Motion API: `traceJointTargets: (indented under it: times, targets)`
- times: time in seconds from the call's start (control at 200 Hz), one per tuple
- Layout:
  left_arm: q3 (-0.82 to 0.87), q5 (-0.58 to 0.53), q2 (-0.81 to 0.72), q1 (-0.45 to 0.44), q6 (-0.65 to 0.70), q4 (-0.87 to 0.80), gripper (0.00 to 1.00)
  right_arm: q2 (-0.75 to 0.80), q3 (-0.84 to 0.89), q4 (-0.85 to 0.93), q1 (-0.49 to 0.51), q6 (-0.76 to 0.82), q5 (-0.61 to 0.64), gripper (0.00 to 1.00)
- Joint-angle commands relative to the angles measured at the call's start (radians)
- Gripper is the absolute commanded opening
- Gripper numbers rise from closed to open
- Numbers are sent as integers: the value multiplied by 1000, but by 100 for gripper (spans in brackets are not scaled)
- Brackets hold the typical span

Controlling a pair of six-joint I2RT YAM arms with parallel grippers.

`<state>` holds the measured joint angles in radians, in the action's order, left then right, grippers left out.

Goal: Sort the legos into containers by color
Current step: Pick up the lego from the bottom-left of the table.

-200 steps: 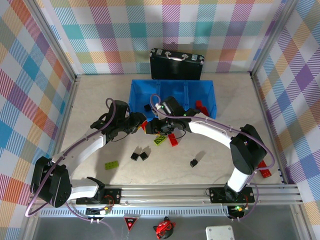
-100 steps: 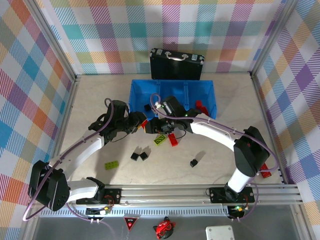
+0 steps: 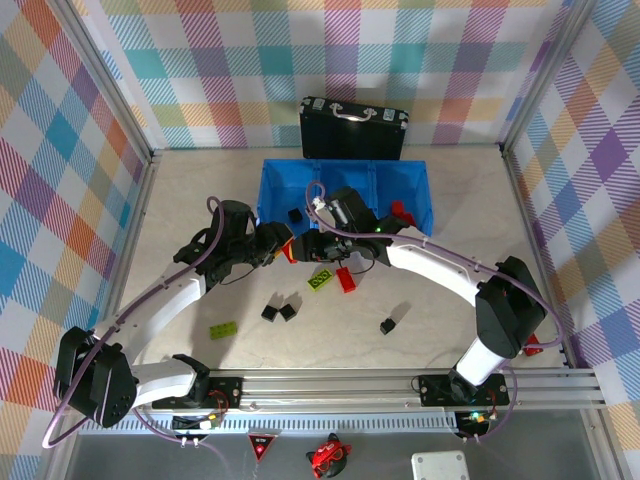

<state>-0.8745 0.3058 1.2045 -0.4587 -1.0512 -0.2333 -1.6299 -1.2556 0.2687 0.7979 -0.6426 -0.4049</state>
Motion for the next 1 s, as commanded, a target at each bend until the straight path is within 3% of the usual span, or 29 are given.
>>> traceJointTargets:
  times: [0.0, 0.135, 0.335, 0.525, 0.74, 0.995]
  targets:
    - [6, 23, -21, -12, -21, -1, 36, 25, 12, -33, 0, 10, 5, 32]
    - [8, 20, -26, -12, -22, -3, 39, 29, 13, -27, 0, 10, 19, 28]
    - [-28, -19, -34, -11, 32, -96, 52, 47, 6, 43, -2, 41, 89, 27]
    - [-53, -46, -55, 9, 86, -174, 54, 73, 2, 147, -24, 90, 173, 27]
    - [-39, -53, -98, 52, 132, -232, 55, 124, 14, 256, -123, 150, 238, 27]
    - [-14, -56, -152, 93, 155, -271, 57, 163, 39, 330, -313, 209, 263, 27]
